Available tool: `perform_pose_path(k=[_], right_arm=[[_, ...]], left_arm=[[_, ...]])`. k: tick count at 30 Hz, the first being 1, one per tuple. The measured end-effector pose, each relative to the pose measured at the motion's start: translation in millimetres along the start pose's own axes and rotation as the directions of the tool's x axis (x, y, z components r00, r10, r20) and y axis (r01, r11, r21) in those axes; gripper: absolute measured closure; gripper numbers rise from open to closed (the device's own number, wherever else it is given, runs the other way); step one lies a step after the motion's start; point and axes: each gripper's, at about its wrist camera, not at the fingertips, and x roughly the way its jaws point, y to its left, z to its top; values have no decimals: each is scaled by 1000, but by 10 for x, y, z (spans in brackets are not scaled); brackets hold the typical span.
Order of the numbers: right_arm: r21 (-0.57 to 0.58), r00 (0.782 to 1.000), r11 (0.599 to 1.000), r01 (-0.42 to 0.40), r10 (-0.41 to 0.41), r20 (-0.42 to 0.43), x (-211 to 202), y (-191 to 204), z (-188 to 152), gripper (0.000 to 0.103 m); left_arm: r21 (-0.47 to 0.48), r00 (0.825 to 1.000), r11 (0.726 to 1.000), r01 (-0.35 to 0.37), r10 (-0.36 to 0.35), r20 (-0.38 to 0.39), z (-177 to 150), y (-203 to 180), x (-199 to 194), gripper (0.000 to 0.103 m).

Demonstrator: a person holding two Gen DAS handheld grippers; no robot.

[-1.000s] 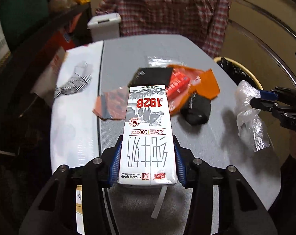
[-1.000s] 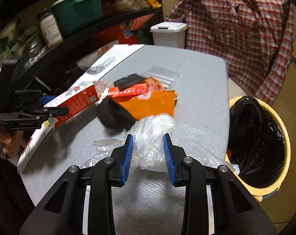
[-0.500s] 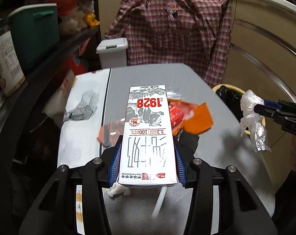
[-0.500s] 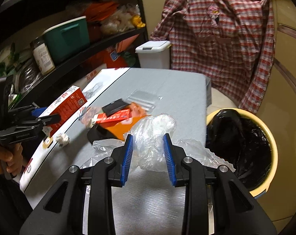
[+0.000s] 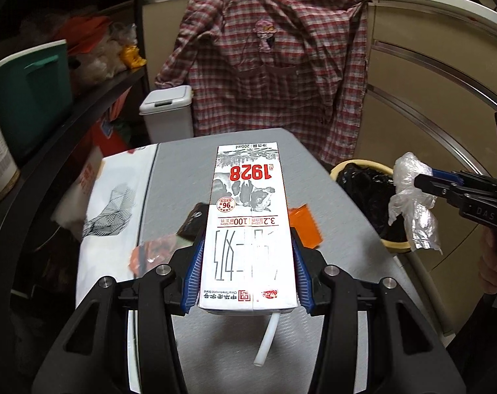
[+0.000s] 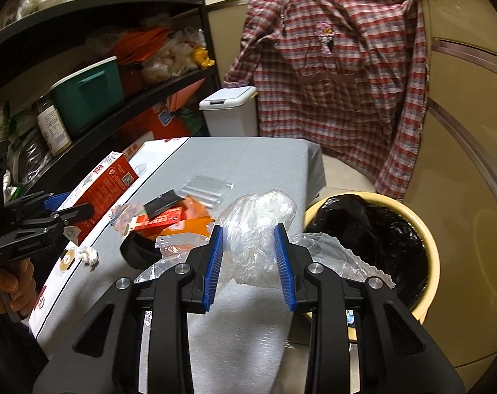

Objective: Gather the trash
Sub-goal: 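Carry the milk carton with the left tool while the right tool carries the plastic bag over the bin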

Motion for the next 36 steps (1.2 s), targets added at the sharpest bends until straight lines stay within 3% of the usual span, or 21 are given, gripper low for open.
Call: perform_pose_path(k=[16, 20, 26, 36], right_arm=[[47, 997, 997, 57, -59, 45, -90, -314, 146, 71], [54, 986, 989, 138, -143, 91, -221, -578, 266, 71], [158, 973, 967, 199, -215, 89, -314, -1141, 378, 71], [222, 966, 947, 232, -251, 61, -248, -1459, 392, 71]], left_arm=[[46, 998, 997, 59, -59, 12, 250, -475, 120, 56], [28, 998, 998, 65, -65, 16, 307, -606, 195, 56], [2, 995, 995, 96, -96, 37, 448, -853, 305, 56], [38, 986, 986, 159, -161, 37, 638, -1432, 595, 56]])
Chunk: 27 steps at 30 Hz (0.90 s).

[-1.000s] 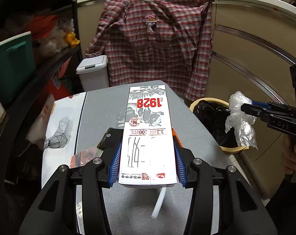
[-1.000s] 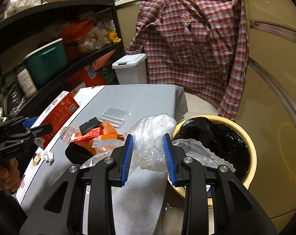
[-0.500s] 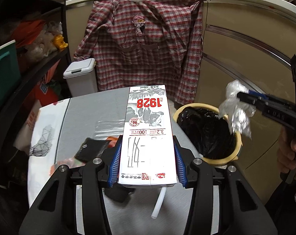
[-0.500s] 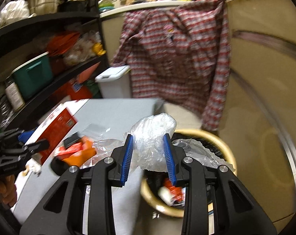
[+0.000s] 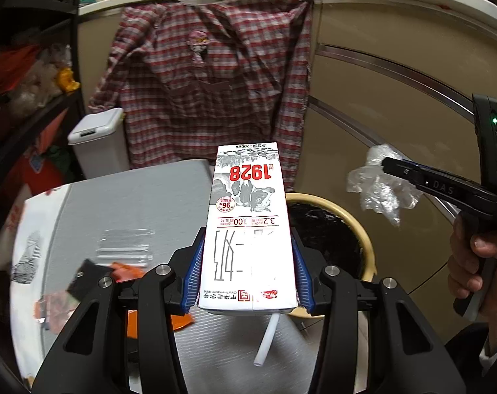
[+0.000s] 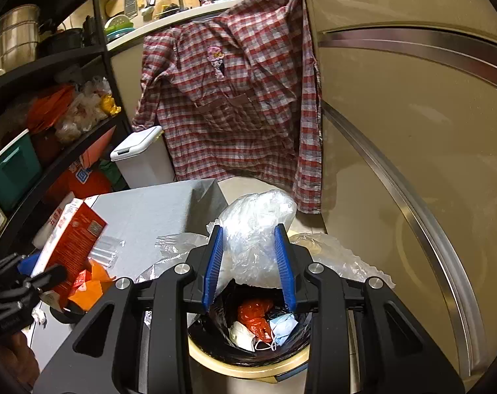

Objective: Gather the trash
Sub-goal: 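Carry the milk carton with the left tool while the right tool carries the plastic bag over the bin, then open the left tool dropping the carton while the right tool drops the plastic bag into the bin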

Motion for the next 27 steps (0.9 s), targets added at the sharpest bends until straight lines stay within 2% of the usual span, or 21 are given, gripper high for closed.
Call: perform_pose_path(k=[14, 18, 20, 21, 27], right_arm=[[47, 1000, 999, -3, 4, -29, 204, -128, 49, 70], [58, 999, 998, -2, 4, -33, 236, -164, 55, 67], [63, 999, 998, -3, 6, -35, 250, -185, 68, 62], [67, 999, 998, -6, 8, -37, 253, -190, 67, 62], [70, 999, 998, -4, 7, -32, 245, -196, 60, 60]], left_arm=[[25, 995, 998, 51, -48, -90, 25, -377, 573, 56], [33, 992, 997, 68, -65, -105, 49, -467, 642, 56], [36, 992, 997, 69, -64, -107, 68, -496, 662, 53], [35, 993, 997, 65, -61, -104, 82, -500, 674, 49], [22, 994, 997, 72, -70, -87, 111, -477, 630, 49]])
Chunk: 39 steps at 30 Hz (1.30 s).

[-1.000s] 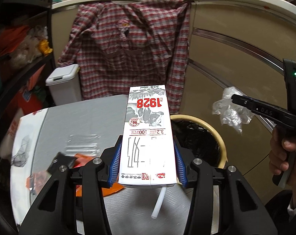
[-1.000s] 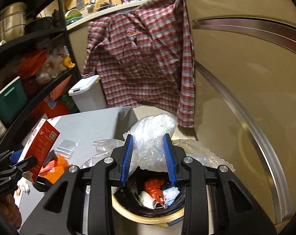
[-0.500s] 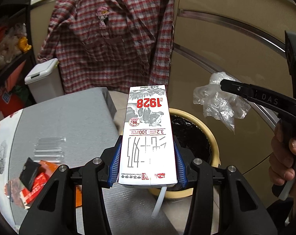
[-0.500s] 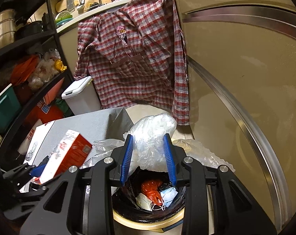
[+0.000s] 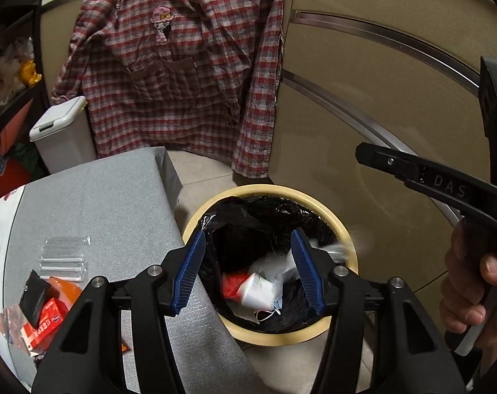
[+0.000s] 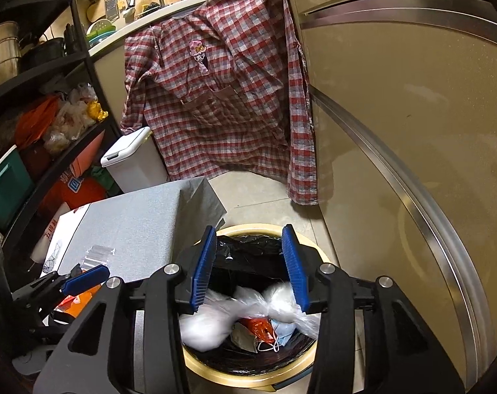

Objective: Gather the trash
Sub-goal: 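Open the left tool dropping the carton while the right tool drops the plastic bag into the bin, then move both open tools back over the table trash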

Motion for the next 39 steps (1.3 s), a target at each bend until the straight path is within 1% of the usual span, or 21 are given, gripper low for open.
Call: perform_pose_path(k=[6, 11, 16, 20, 22, 26, 31, 34, 35, 39], right_arm=[[-2, 1000, 1000, -6, 6, 6, -10, 36, -21, 60], [-21, 1000, 1000, -9, 10, 17, -42, 96, -43, 60], [-43, 998, 999, -28, 31, 56, -165, 234, -58, 60], [-96, 995, 994, -46, 54, 80, -265, 438, -119, 60], [-114, 994, 992, -61, 71, 81, -297, 526, -157, 60], [-163, 991, 982, -95, 108, 75, -360, 755, -233, 60], [-190, 982, 967, -172, 184, 45, -393, 1023, -352, 62], [-197, 976, 959, -206, 214, 24, -376, 1174, -441, 65], [-196, 974, 957, -216, 224, 22, -375, 1220, -473, 70], [-194, 962, 946, -258, 270, 34, -389, 1442, -609, 81]], left_arm=[[26, 1000, 1000, -2, 2, 9, -28, 6, -126, 49], [30, 999, 1000, -10, 9, 35, -61, 81, -338, 49], [19, 997, 999, -32, 31, 67, -163, 194, -607, 50], [8, 995, 998, -59, 58, 83, -297, 340, -828, 51], [7, 993, 997, -77, 76, 85, -379, 460, -976, 54], [16, 989, 993, -118, 116, 94, -471, 729, -1286, 55], [1, 980, 984, -177, 176, 94, -557, 1283, -1740, 57], [-10, 964, 971, -240, 240, 118, -666, 1599, -1984, 58], [-26, 956, 964, -263, 265, 128, -733, 1719, -2057, 58], [-136, 943, 947, -292, 309, 125, -976, 2043, -2144, 60]])
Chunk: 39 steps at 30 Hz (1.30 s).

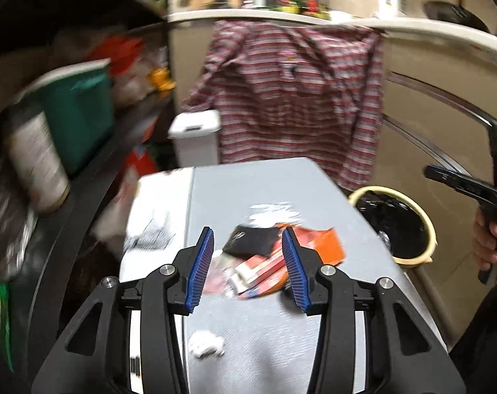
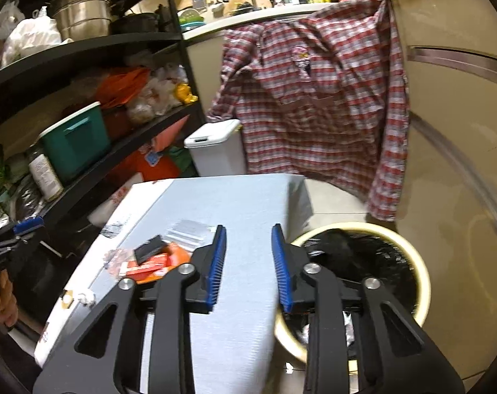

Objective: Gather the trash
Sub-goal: 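Move both open tools back over the table trash, then grasp the white crumpled tissue with the left tool while the right tool grasps the black elastic strap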

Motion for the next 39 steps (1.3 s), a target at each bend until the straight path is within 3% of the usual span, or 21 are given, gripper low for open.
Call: perform_pose_path(k=[4, 10, 16, 19, 21, 27, 36, 39], right_arm=[[-23, 998, 999, -40, 41, 39, 42, 289, -111, 83], [-80, 992, 990, -115, 118, 33, 240, 783, -278, 81], [-173, 983, 970, -174, 161, -83, 602, 1182, -539, 78], [-214, 972, 954, -210, 179, -151, 764, 1333, -687, 68], [-246, 967, 943, -223, 181, -181, 850, 1429, -768, 61], [-289, 948, 924, -251, 175, -265, 1048, 1570, -929, 55], [-323, 942, 922, -213, 106, -319, 1227, 1541, -1032, 55], [-321, 940, 924, -209, 99, -326, 1241, 1520, -1027, 59]], left_arm=[[-65, 999, 998, -23, 21, -31, -201, 212, 96, 60], [-71, 994, 997, -38, 30, -107, -561, 365, 254, 60], [-75, 985, 996, -41, 28, -169, -777, 476, 453, 60], [-79, 976, 996, -46, 28, -215, -891, 513, 566, 60], [-77, 971, 996, -49, 30, -238, -954, 527, 626, 60], [-52, 954, 997, -48, 30, -297, -1088, 538, 755, 60], [-37, 935, 999, -39, 23, -355, -1192, 535, 881, 60], [-27, 935, 999, -37, 25, -353, -1189, 520, 888, 70]])
